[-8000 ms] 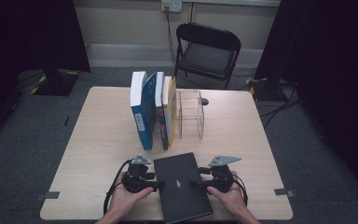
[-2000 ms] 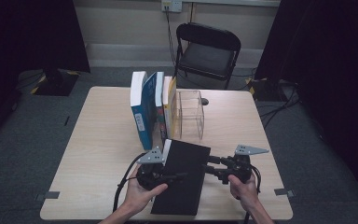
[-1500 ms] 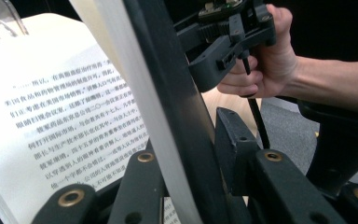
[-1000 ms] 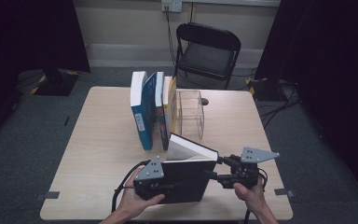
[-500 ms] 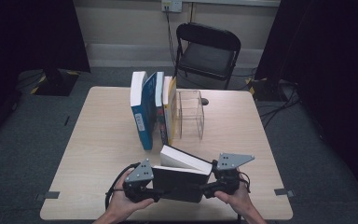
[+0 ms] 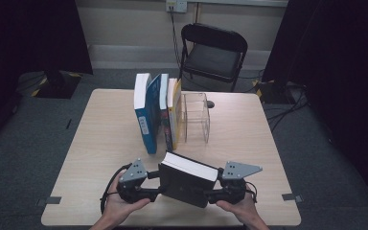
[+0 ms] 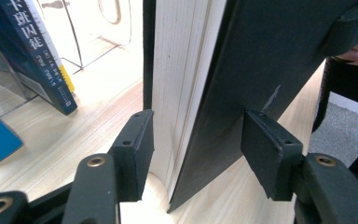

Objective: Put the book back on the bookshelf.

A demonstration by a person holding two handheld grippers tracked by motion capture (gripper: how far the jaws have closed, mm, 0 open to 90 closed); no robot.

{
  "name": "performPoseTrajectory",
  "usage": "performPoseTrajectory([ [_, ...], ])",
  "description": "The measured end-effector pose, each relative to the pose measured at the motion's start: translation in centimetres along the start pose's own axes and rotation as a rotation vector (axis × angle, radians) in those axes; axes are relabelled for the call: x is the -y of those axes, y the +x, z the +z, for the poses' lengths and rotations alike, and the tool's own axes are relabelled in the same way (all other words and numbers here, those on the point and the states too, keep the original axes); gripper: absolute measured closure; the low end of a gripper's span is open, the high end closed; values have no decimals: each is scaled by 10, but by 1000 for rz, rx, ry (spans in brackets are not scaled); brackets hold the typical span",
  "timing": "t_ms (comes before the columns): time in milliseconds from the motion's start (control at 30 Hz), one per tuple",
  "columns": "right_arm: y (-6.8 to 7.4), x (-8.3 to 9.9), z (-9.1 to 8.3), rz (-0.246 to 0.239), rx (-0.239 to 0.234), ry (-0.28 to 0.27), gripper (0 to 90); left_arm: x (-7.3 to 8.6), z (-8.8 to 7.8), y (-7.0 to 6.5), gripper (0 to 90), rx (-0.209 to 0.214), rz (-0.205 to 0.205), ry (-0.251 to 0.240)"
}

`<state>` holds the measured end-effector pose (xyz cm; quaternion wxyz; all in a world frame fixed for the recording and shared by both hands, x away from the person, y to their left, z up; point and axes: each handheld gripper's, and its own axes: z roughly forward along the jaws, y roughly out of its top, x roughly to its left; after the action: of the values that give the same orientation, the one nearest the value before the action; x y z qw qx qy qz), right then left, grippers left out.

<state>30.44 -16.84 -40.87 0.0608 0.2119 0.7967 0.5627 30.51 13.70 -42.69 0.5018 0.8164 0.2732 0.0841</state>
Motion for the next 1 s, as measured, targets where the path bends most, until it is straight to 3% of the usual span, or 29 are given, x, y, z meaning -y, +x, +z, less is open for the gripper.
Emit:
performPoseTrajectory([
  [67, 2, 4, 4, 0, 24, 5, 441, -2, 5, 0, 468, 28, -2, 7],
  [167, 3, 6, 9, 3, 34, 6, 449, -3, 9, -3, 456, 15, 20, 15],
  [200, 4, 6, 10, -2, 43, 5, 452, -4, 10, -2, 460, 21, 1, 14],
  [433, 16, 8, 16, -26, 117, -8, 480, -6, 11, 5, 481, 46, 0, 27],
  [633, 18, 10, 19, -3, 107, -36, 415, -6, 11, 6, 487, 48, -8, 26],
  [767, 17, 11, 19, -14, 123, -39, 471, -7, 12, 6, 487, 42, 1, 25],
  [1000, 19, 9, 18, -20, 142, -15, 508, -3, 11, 7, 461, 42, -23, 12],
])
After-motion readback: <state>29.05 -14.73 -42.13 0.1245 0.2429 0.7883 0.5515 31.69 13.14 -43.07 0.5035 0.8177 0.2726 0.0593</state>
